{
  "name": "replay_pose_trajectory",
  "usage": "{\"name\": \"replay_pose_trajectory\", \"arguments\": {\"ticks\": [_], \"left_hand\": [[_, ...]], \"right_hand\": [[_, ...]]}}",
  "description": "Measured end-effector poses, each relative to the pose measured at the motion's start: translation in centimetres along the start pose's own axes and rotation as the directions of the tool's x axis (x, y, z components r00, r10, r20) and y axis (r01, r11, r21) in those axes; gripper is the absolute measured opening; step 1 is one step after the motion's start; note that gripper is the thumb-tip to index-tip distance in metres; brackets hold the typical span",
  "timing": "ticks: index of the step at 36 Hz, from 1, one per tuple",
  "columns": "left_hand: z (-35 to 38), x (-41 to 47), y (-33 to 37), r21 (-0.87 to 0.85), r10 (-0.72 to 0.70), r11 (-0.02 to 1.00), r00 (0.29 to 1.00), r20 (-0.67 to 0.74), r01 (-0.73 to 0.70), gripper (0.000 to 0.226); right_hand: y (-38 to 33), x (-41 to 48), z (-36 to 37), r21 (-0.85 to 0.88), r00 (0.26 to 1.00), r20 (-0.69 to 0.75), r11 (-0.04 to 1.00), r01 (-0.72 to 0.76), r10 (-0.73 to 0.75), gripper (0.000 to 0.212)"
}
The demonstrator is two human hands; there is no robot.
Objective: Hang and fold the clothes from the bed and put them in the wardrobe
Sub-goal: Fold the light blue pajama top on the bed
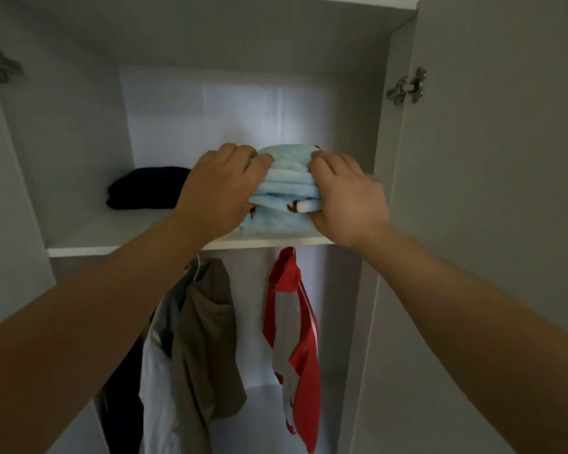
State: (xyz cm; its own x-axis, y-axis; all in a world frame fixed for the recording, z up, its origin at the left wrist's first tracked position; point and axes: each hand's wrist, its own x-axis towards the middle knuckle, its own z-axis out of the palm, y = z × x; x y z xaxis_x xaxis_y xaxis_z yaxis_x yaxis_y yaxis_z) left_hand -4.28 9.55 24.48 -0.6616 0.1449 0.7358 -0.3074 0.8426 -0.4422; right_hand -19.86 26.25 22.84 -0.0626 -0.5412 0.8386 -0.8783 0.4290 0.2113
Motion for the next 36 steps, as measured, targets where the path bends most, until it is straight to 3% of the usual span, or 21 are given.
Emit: {"name": "replay_pose_trajectory", "arguments": {"ticks": [13, 17, 26, 29, 31, 33, 34, 36], "left_hand": [[14.5, 9.1, -6.8, 0.087, 0.017, 0.996, 0.999, -0.035, -0.014, 0.054], [18.8, 12.5, -8.6, 0.061, 0.062, 0.997, 0.991, -0.116, -0.055, 0.055], [27.2, 20.9, -9.3, 0.075, 0.115, 0.992, 0.952, -0.284, -0.097, 0.057], [30.7, 22.1, -7.5, 0.081, 0.099, 0.994, 0.914, -0.393, -0.073, 0.04], [33.7, 21.6, -5.7, 0.076, 0.138, 0.99, 0.911, -0.388, -0.118, 0.034], [36.4, 20.0, -3.9, 0.036, 0.189, 0.982, 0.963, -0.194, -0.186, 0.042], [38.0, 19.1, -2.9, -0.027, 0.216, 0.976, 0.976, -0.029, -0.216, 0.05], [40.8, 17.6, -1.6, -0.267, 0.263, 0.942, 0.939, 0.222, -0.201, 0.069]], "right_hand": [[7.2, 9.4, 13.1, -0.109, 1.0, 0.011, 0.994, 0.003, -0.002, 0.052], [9.6, 11.9, 15.9, -0.199, 0.999, 0.009, 0.979, -0.034, 0.036, 0.058], [15.6, 16.5, 21.1, -0.377, 0.994, -0.046, 0.92, -0.106, 0.096, 0.051], [17.0, 16.7, 23.6, -0.448, 0.988, -0.045, 0.882, -0.15, 0.145, 0.045], [17.7, 15.4, 25.7, -0.465, 0.982, 0.027, 0.872, -0.154, 0.188, 0.042], [18.1, 13.1, 28.1, -0.476, 0.924, 0.243, 0.866, -0.151, 0.294, 0.044], [18.2, 11.9, 29.3, -0.475, 0.842, 0.39, 0.865, -0.162, 0.372, 0.048], [18.9, 10.1, 31.2, -0.408, 0.615, 0.607, 0.861, -0.303, 0.504, 0.056]]}}
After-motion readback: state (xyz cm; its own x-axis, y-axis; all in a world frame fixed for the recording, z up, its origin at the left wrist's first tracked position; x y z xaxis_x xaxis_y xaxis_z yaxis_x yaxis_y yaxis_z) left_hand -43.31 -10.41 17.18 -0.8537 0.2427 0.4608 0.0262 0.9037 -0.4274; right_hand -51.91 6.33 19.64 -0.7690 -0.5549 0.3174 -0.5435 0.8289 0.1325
